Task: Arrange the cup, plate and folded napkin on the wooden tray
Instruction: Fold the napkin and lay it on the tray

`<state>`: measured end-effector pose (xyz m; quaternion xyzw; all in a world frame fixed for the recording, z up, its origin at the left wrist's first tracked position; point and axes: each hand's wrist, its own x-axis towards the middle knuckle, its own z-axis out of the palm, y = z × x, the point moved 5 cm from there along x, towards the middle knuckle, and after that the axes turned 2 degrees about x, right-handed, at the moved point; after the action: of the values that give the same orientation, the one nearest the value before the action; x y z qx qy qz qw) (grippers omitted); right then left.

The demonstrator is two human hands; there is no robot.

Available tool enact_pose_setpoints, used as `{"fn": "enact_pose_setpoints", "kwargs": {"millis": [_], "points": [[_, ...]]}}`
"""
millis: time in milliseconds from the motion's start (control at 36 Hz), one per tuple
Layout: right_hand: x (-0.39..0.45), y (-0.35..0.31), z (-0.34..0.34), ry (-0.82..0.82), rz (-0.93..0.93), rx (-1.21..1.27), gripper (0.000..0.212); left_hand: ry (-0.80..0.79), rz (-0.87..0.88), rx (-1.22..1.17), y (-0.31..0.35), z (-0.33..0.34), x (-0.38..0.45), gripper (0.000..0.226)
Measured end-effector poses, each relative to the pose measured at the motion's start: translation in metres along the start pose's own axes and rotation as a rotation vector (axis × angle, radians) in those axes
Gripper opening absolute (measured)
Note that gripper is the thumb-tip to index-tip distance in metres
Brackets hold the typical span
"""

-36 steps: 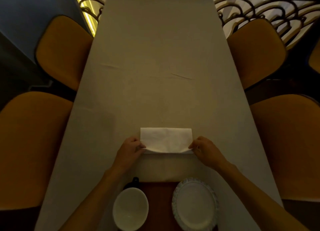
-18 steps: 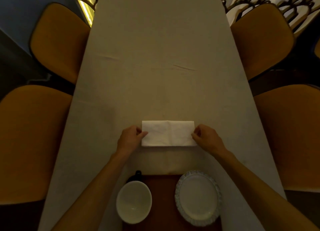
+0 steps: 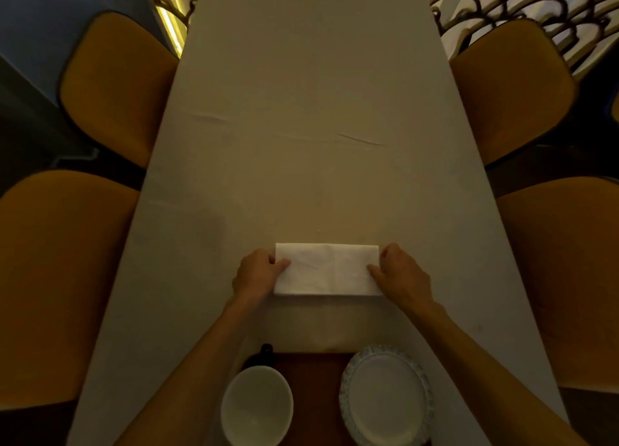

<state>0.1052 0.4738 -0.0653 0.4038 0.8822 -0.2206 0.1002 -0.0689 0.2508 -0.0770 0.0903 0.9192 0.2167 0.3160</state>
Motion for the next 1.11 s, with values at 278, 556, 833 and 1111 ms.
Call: {"fn": "enact_pose_setpoints", "kwargs": {"millis": [278, 556, 833, 1111], "points": [[0.029, -0.072, 0.005, -0.152, -0.410, -0.054, 0.034, 0.017, -0.001, 0.004, -0.002, 0.002, -0.001, 0.024], [0.050, -0.096, 0.016, -0.311, -0.361, -0.121, 0.022, 0.000, -0.001, -0.072, -0.011, 0.007, -0.003, 0.027], [0.043, -0.084, 0.012, -0.352, -0.277, 0.017, 0.017, 0.020, 0.019, -0.099, -0.013, 0.006, -0.001, 0.023], [0.036, -0.070, 0.001, -0.404, -0.270, 0.253, 0.023, 0.005, 0.035, -0.228, -0.005, 0.006, -0.009, 0.029]]}}
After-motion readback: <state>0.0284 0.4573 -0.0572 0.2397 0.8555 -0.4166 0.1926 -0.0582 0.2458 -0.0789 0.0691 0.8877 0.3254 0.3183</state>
